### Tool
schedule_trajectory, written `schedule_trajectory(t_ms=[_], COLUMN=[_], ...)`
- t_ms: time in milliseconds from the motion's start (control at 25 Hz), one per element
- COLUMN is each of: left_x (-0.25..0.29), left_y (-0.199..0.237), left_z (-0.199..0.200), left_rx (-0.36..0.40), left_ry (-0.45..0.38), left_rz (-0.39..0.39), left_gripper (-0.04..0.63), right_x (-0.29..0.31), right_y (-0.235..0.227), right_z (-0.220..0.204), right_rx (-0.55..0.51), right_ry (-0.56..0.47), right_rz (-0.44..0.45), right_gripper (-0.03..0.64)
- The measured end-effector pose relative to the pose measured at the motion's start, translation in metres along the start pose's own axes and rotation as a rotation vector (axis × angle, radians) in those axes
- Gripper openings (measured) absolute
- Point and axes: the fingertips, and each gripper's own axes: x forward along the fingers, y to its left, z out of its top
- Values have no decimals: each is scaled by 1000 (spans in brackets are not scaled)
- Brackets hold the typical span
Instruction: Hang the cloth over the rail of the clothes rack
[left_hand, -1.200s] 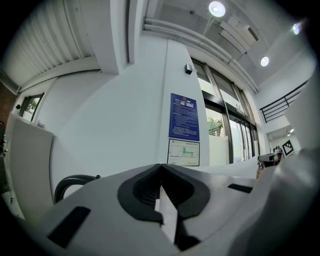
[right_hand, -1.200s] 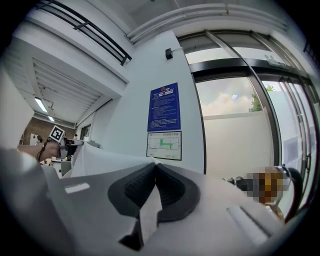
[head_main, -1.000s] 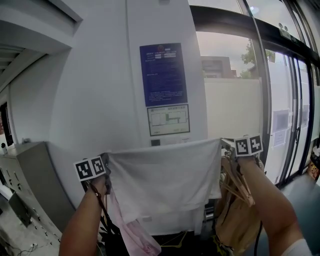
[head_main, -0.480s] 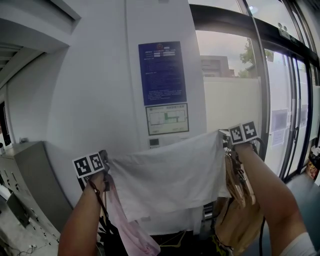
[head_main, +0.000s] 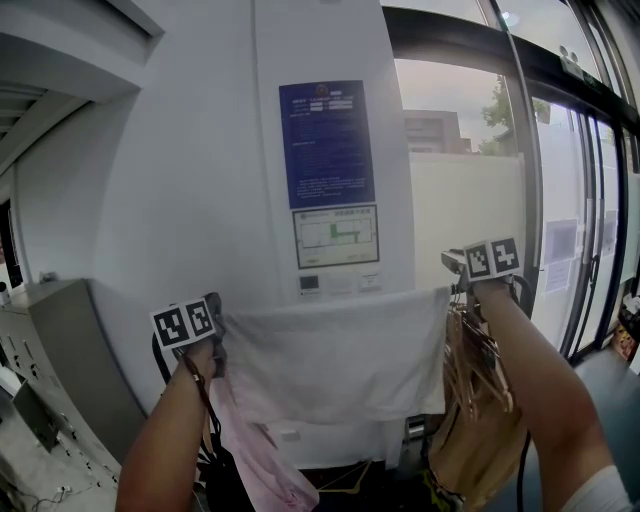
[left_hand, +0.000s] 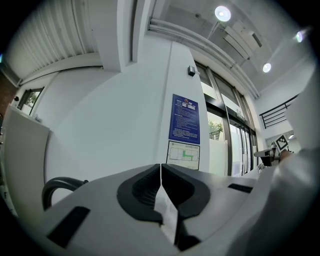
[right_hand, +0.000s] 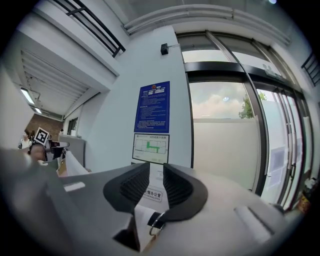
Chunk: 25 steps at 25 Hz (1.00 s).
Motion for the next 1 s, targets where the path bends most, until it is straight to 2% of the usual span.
schedule_trajectory(t_ms=[240, 480, 640, 840, 1000], left_x=[-6, -20, -26, -32, -35], left_y=[-9, -34, -56, -80, -69], left_z=[-5, -24, -54, -97, -133], left_rx=[11, 49, 73, 89, 78], left_ry=[-4, -3, 12, 31, 21], left_rz=[-6, -38, -73, -112, -76], left_gripper=[11, 11, 11, 6, 6], right_x=[-8, -21, -26, -25, -23], right_y=[18, 58, 85, 111, 106], right_z=[-4, -33, -66, -126, -184], right_rx=[-10, -33, -72, -59, -23], right_ry=[-2, -34, -53, -29, 1], right_rz=[39, 99, 120, 149, 119], right_gripper=[83, 58, 5, 3, 3])
